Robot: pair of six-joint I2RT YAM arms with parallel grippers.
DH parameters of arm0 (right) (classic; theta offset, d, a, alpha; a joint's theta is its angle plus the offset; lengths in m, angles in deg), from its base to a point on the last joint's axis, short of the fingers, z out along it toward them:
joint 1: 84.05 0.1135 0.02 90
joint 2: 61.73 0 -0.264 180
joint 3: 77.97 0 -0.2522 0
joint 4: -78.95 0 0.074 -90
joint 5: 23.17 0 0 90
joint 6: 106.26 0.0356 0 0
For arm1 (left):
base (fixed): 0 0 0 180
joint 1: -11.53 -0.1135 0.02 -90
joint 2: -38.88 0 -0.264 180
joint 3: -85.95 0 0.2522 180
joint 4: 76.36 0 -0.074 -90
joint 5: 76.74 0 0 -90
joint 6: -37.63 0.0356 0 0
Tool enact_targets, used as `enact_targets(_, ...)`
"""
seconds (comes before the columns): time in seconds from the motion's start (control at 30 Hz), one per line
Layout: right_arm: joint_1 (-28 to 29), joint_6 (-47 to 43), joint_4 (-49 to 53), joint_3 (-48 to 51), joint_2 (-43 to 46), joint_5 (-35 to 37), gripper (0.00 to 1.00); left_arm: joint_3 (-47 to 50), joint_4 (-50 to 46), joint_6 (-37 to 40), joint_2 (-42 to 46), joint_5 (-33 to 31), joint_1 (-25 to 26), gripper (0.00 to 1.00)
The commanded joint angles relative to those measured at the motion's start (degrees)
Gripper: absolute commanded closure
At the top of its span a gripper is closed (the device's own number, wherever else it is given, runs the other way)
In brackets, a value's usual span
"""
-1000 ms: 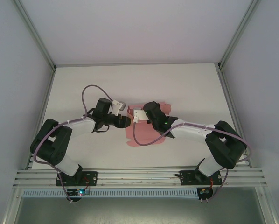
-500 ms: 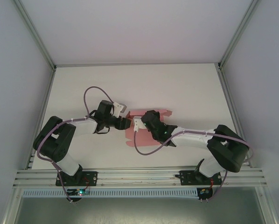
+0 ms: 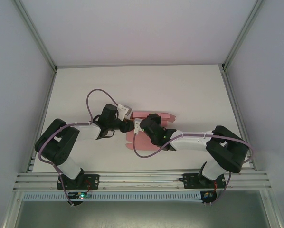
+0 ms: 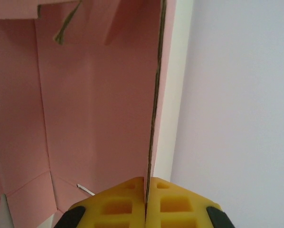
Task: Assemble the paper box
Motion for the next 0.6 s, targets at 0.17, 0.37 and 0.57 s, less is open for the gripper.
enact_targets(0.17, 1.45, 2.71, 9.71, -0.19, -0.87, -9.48, 1.0, -2.21, 13.52, -0.03, -3.17, -8.65, 3.13, 0.61)
enact_targets(0.37, 0.97, 3.17, 11.72, -0.65, -0.94, -12.41, 1.0, -2.98, 17.3, -0.13, -5.51, -8.56, 4.02, 0.67)
enact_targets(0.57, 0.09, 2.87, 12.42, -0.73, -0.9, -14.01, 1.0, -3.34, 18.83, 0.3, -5.7, -13.4, 5.64, 0.78)
